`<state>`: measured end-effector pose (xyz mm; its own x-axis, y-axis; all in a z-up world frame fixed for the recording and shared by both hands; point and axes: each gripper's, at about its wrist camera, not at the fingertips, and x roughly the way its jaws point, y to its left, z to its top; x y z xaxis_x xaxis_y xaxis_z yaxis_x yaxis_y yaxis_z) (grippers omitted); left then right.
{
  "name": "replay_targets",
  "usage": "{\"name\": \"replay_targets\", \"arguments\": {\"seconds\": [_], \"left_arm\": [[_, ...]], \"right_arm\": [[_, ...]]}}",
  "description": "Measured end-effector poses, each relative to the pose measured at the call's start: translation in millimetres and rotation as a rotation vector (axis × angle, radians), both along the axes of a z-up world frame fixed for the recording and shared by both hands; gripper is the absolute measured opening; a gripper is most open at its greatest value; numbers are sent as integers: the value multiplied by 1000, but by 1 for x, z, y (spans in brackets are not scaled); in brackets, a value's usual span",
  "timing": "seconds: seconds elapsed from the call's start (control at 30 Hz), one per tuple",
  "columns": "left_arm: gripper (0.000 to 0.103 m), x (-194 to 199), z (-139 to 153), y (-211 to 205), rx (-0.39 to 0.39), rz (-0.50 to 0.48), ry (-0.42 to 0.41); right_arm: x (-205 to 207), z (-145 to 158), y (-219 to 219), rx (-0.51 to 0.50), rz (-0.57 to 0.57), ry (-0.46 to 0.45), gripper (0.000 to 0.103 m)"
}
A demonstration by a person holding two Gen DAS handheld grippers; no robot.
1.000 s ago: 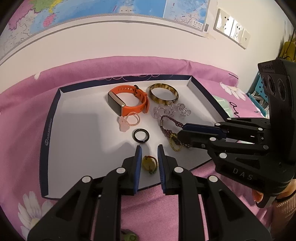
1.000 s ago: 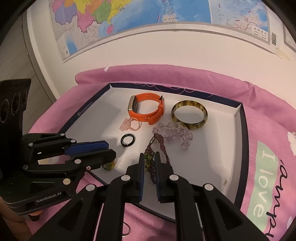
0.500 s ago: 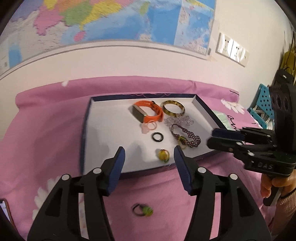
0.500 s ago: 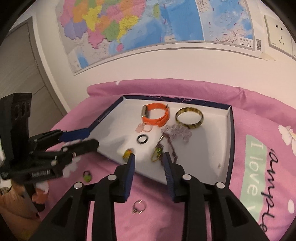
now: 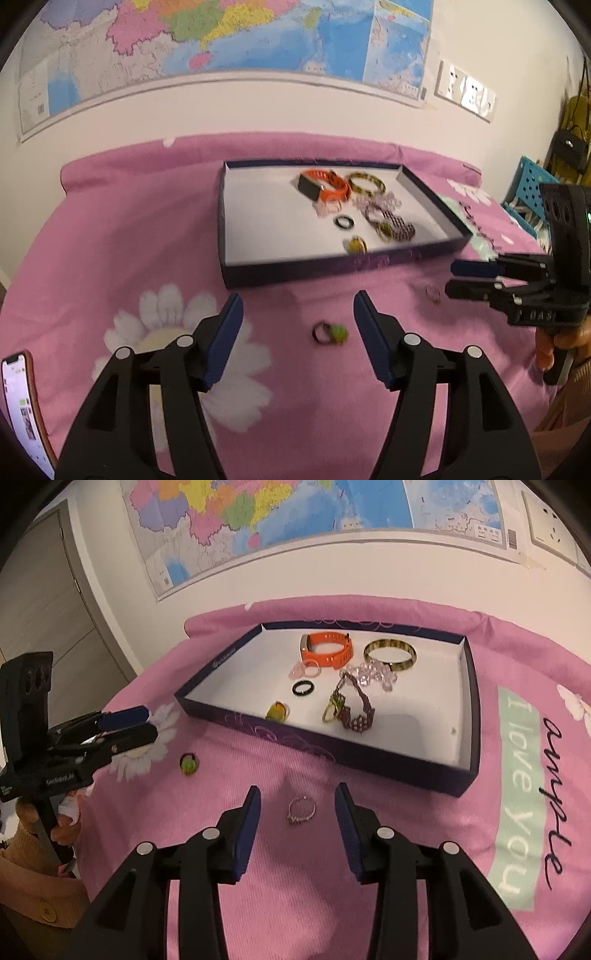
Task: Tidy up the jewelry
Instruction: 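Move both grippers back to the last loose rings, then grasp the black cord ring with green bead with the left gripper while the right gripper grasps the silver ring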
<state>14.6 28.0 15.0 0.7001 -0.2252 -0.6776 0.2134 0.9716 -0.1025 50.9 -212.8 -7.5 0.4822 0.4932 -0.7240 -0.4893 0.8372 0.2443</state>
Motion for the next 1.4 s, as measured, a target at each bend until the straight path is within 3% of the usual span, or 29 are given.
{"name": "replay_targets", "arguments": {"seconds": [0.57, 0.87, 1.13, 1.3, 1.4], "left_arm": [[57, 7, -28, -27, -18, -75, 103], [46, 15, -33, -34, -17, -83, 138], [27, 13, -33, -37, 11, -74, 136], [26, 12, -32, -38, 18, -73, 132], [26, 12, -32, -39, 18, -71, 131]], "right_arm": [[-6, -15, 7, -47, -16, 10, 43], [-5, -15, 9, -52, -8, 13, 43], [-8, -16, 17, -98, -7, -5, 43], [-7, -16, 21, -121, -11, -12, 42], [-7, -16, 22, -138, -18, -19, 36]]}}
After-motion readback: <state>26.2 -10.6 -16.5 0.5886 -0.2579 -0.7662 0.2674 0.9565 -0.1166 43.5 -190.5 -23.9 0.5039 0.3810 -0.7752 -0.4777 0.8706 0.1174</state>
